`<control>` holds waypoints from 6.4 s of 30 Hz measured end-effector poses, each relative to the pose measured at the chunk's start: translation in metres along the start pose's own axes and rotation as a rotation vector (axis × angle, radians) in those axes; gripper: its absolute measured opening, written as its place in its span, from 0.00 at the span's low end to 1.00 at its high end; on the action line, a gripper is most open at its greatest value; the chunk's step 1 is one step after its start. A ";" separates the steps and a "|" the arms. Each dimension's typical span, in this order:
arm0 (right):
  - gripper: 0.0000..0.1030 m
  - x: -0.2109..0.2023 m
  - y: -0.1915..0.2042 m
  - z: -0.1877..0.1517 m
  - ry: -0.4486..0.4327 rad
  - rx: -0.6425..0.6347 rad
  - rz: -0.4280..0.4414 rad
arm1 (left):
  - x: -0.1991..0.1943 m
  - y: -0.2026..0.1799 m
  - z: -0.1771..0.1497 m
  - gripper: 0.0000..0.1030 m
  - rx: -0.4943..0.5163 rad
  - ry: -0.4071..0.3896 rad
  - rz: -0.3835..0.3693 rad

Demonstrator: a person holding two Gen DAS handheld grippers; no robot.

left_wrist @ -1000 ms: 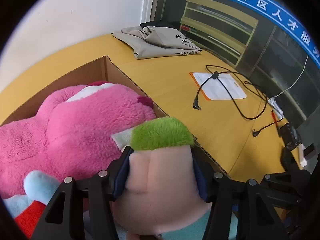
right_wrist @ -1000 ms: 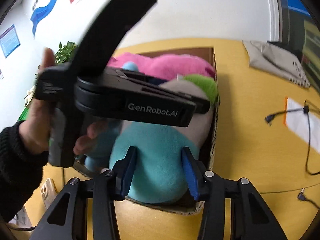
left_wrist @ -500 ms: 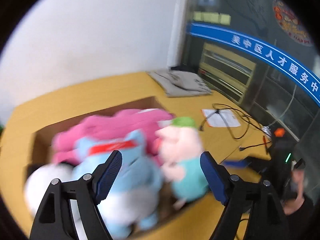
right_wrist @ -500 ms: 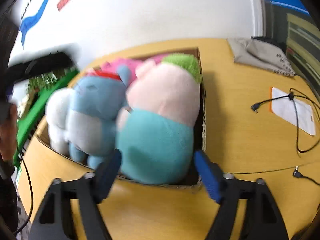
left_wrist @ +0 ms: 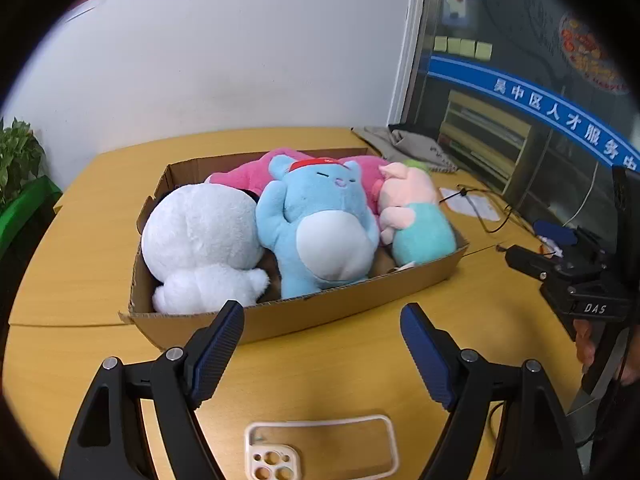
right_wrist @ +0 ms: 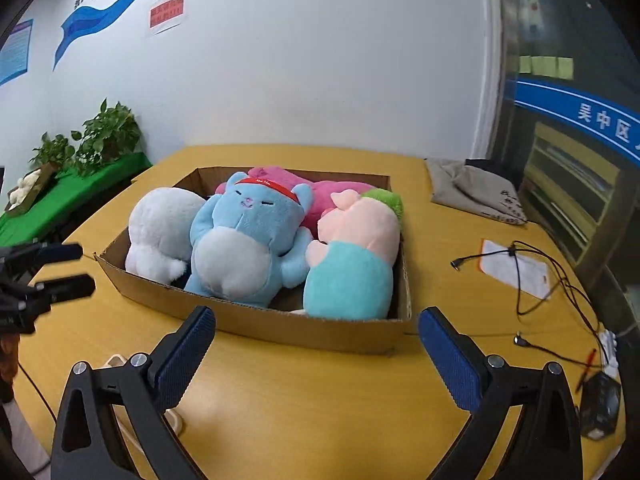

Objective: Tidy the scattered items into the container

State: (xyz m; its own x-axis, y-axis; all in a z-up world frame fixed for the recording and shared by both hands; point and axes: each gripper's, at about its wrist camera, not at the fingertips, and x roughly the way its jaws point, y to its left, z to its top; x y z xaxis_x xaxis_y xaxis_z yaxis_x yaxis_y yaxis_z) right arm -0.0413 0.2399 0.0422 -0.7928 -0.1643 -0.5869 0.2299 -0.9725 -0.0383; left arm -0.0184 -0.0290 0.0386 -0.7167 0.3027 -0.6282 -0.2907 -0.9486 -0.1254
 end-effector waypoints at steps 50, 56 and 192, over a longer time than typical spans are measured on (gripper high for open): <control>1.00 0.046 0.133 -0.124 0.189 -0.529 0.423 | 0.048 0.039 -0.117 0.73 0.456 0.350 -0.172; 1.00 0.069 0.153 -0.120 0.235 -0.758 0.583 | 0.053 0.030 -0.119 0.74 0.738 0.408 -0.268; 1.00 0.017 0.068 -0.054 0.074 0.005 -0.060 | -0.008 0.000 -0.052 0.80 -0.137 -0.026 0.253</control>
